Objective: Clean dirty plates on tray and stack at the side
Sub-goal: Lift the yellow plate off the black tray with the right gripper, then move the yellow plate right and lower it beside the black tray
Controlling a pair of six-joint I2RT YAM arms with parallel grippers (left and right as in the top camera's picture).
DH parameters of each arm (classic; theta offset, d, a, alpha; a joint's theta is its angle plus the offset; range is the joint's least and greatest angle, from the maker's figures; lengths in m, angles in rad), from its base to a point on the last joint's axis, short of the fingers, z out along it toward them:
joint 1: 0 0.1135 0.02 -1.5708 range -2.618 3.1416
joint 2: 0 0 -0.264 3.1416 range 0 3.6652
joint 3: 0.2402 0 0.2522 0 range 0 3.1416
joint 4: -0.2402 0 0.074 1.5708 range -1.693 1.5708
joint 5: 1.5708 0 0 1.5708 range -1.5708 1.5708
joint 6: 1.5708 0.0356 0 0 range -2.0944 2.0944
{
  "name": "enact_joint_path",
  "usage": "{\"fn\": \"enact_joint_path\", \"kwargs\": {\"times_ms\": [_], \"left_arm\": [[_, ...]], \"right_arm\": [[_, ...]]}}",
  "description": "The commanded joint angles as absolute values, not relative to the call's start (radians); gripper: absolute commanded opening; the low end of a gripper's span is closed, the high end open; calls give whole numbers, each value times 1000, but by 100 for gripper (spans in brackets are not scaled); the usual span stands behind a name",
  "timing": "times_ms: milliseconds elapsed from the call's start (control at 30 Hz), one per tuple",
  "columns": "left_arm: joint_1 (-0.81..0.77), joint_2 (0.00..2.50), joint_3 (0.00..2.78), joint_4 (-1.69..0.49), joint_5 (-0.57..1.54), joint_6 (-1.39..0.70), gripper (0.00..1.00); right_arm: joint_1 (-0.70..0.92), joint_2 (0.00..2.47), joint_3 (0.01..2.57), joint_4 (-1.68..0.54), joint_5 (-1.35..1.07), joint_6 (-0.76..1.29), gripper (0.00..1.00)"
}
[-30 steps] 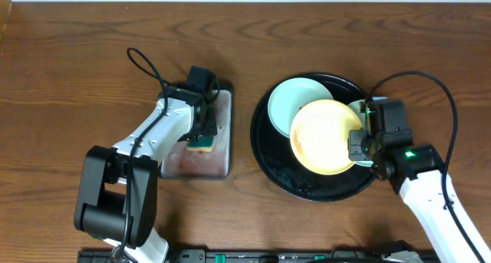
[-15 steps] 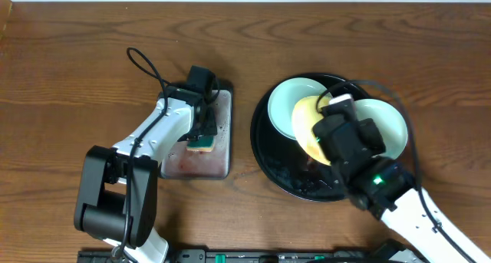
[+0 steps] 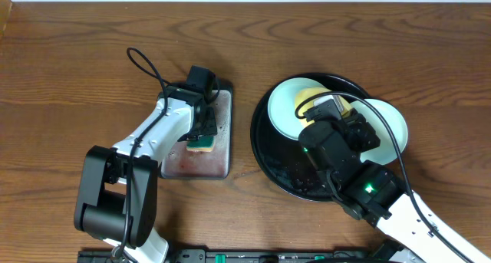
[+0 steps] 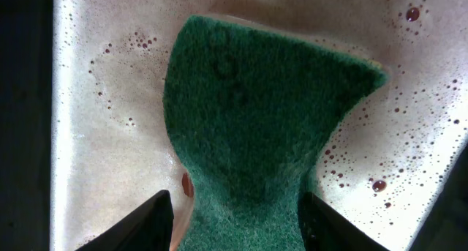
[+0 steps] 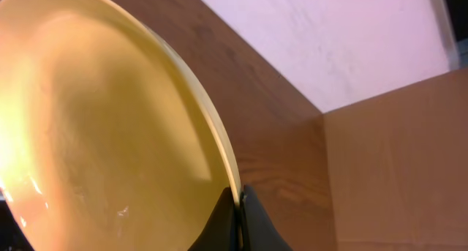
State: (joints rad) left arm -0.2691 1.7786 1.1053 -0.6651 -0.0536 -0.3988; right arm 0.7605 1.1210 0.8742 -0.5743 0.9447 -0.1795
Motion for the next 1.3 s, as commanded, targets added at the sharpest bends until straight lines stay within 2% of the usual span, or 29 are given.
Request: {"fn": "enact_joint_path", "kwargs": {"times_ms": [0,533,667,800,967,1267], "left_arm": [[-265,1784,1099,-667,-56,-397,56],[-265,1784,1100,-665,-56,-397,56],[-265,1784,1099,-665,-56,-397,56],[-265,1784,1099,-665,-56,-397,56],[-265,1784,1099,-665,-56,-397,56],[-265,1784,1099,-665,-56,-397,56]], "right_arm": [[774,1113,896,-515,1006,-274,1],[767,1113,896,-458,1010,-296,1],[709,1113,896,-453,986,-138,1],[543,1114,896,-476,769,81,1],[240,1126,896,-464,460,261,1],[-299,1177,895,-493,110,576,1]]}}
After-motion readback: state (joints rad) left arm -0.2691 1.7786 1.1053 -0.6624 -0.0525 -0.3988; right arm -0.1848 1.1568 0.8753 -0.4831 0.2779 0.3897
